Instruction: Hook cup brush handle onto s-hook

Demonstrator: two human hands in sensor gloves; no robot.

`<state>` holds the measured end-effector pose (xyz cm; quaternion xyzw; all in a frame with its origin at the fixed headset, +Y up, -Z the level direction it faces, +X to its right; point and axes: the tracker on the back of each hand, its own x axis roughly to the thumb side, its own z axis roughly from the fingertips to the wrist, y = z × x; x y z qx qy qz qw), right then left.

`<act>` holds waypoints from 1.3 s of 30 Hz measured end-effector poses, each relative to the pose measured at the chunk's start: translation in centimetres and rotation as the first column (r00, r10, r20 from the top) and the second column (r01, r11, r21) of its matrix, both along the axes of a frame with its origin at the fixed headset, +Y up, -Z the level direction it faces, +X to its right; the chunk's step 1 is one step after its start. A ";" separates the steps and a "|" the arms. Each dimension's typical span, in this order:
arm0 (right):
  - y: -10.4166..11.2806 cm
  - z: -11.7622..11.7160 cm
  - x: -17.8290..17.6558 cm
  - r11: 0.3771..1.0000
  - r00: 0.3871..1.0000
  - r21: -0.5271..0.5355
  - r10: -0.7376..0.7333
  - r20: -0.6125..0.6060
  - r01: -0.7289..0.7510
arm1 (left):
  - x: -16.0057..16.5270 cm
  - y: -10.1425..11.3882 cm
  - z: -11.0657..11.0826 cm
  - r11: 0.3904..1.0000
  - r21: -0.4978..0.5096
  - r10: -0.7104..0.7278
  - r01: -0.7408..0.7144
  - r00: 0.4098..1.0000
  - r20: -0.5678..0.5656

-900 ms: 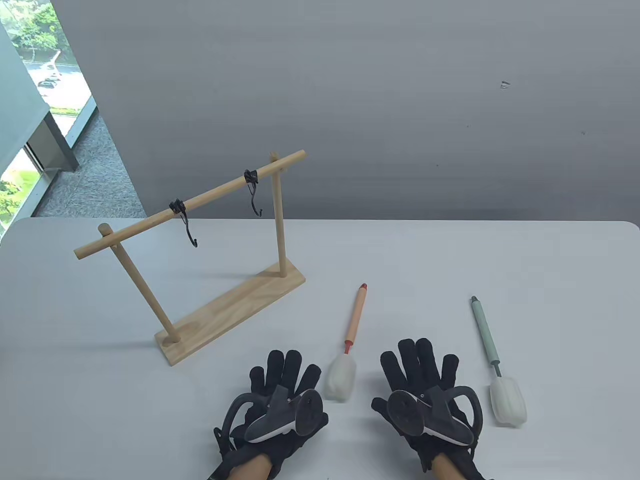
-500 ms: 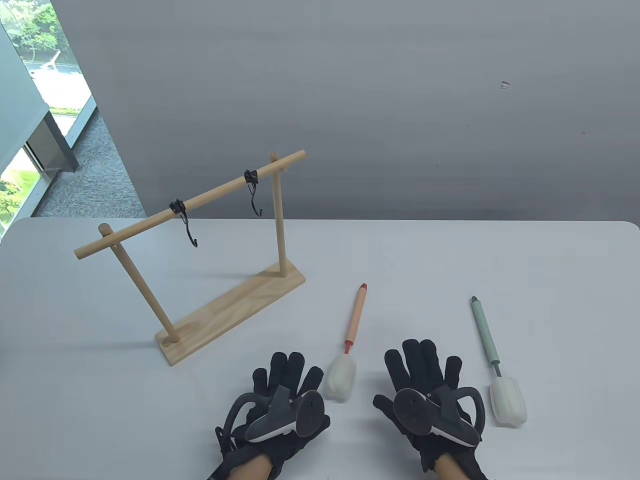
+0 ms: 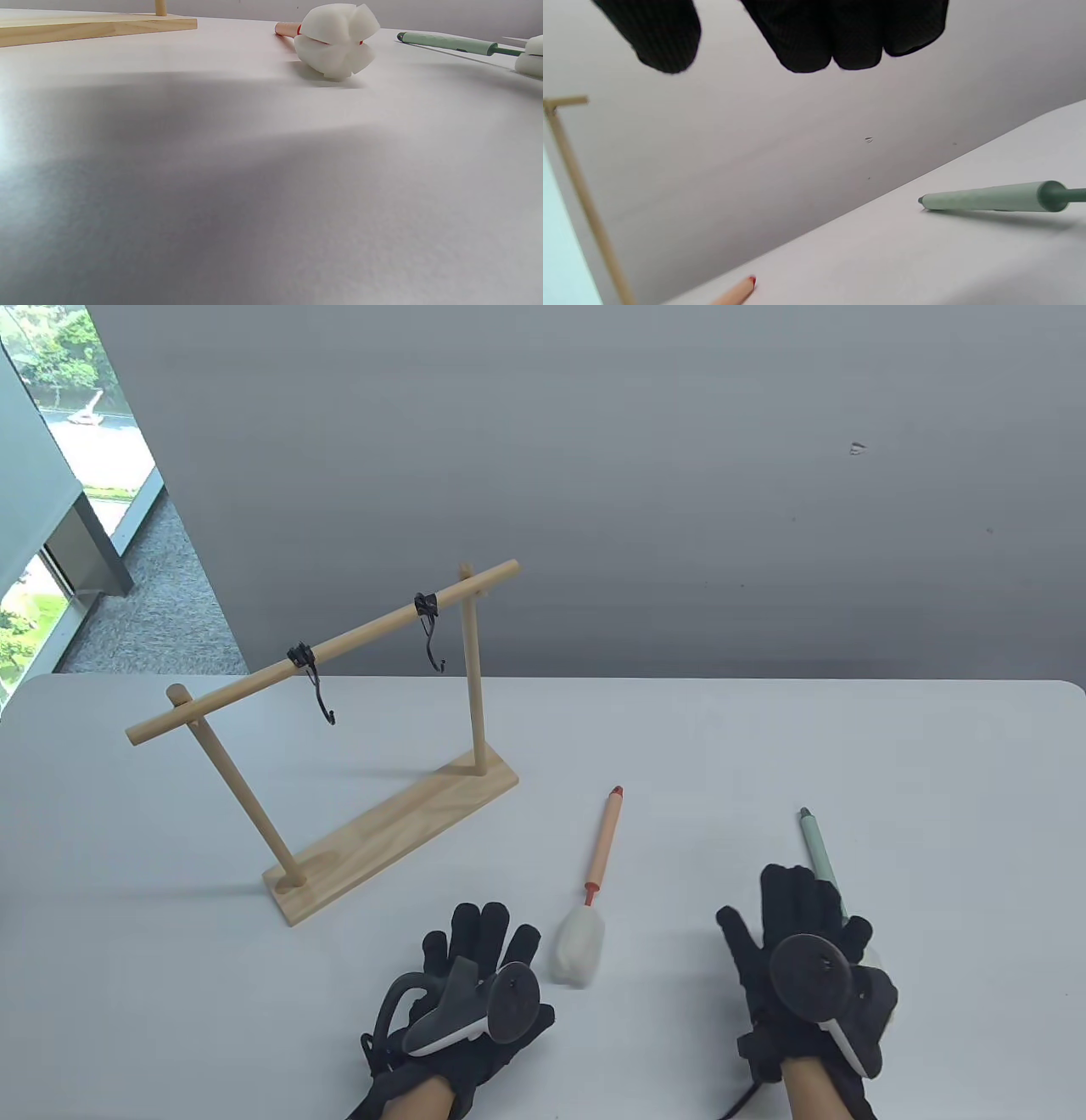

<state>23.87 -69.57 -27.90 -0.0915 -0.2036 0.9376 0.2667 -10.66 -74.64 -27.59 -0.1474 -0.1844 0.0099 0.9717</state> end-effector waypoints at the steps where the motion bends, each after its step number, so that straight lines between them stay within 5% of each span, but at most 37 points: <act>1: 0.0 -0.2 1.1 0.998 0.998 -0.019 -0.058 0.037 0.059 | 0.0 0.0 0.0 1.000 0.002 0.002 -0.002 1.000 -0.001; 10: -1.6 -2.9 6.7 0.925 0.936 -0.235 -0.238 0.258 0.300 | 0.0 -0.5 -0.3 1.000 -0.025 -0.013 0.013 1.000 -0.008; 22: -5.9 -5.0 7.1 0.815 0.933 -0.513 -0.091 0.348 0.271 | 0.1 -1.3 -0.1 0.993 -0.066 -0.097 0.097 0.995 0.007; 39: -6.9 -6.1 6.5 0.706 0.914 -0.690 0.158 0.373 0.160 | 0.0 -1.7 -0.1 0.990 -0.090 -0.114 0.112 0.993 -0.012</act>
